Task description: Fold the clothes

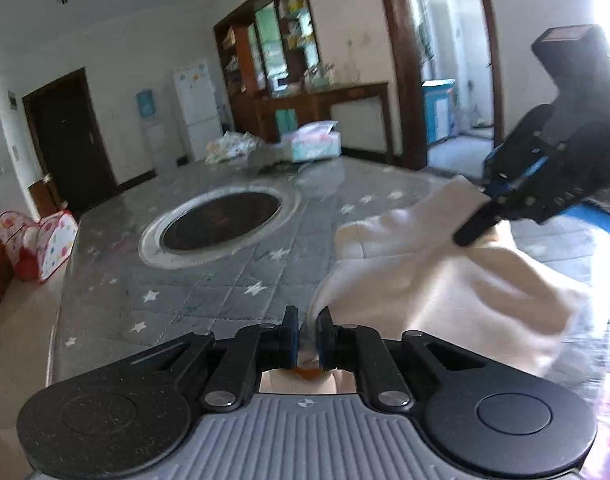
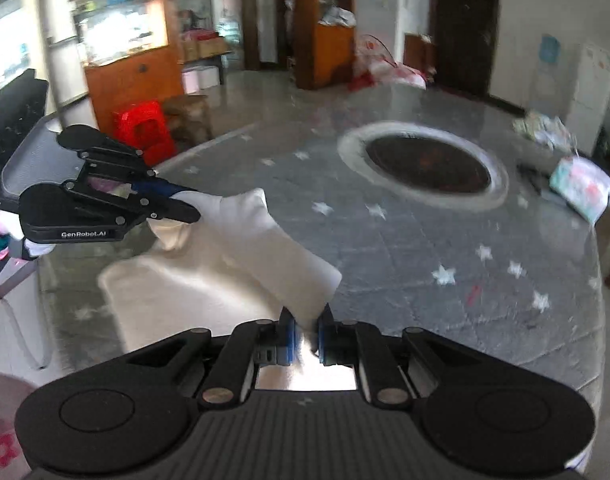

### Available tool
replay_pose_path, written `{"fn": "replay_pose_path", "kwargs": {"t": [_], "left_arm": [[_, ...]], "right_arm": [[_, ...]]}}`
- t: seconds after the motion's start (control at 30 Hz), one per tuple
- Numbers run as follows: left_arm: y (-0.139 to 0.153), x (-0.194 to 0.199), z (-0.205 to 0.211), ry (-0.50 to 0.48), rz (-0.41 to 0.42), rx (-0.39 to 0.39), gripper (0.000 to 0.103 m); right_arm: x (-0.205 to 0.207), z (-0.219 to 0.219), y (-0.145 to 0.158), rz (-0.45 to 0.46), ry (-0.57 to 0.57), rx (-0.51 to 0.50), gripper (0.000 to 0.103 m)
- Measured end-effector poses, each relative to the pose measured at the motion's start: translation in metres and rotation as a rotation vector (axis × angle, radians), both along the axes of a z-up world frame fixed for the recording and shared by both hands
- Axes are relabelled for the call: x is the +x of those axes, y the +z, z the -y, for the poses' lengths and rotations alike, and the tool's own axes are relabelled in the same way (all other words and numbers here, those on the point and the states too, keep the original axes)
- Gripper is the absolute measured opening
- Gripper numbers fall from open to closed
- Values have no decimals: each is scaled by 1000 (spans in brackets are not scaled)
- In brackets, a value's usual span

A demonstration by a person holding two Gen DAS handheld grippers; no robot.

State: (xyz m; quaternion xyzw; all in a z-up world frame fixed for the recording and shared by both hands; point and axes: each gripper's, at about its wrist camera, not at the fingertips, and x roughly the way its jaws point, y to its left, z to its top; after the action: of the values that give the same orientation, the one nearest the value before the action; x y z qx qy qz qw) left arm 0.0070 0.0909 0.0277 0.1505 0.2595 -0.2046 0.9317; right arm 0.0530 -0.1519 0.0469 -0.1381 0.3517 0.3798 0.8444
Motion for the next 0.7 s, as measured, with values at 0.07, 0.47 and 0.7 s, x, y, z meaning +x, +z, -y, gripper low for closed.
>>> {"fn": "replay_pose_path", "kwargs": {"t": [0.07, 0.47, 0.7], "left_arm": [[-15, 17, 3, 38, -22, 5, 13], [-31, 35, -13, 250, -19, -43, 19], [-11, -8, -7, 195, -12, -90, 20]], "right_arm": [[11, -1, -16, -18, -39, 4, 11], [10, 29, -40, 21, -258, 78, 32], [-17, 59, -28, 15, -309, 47, 32]]}}
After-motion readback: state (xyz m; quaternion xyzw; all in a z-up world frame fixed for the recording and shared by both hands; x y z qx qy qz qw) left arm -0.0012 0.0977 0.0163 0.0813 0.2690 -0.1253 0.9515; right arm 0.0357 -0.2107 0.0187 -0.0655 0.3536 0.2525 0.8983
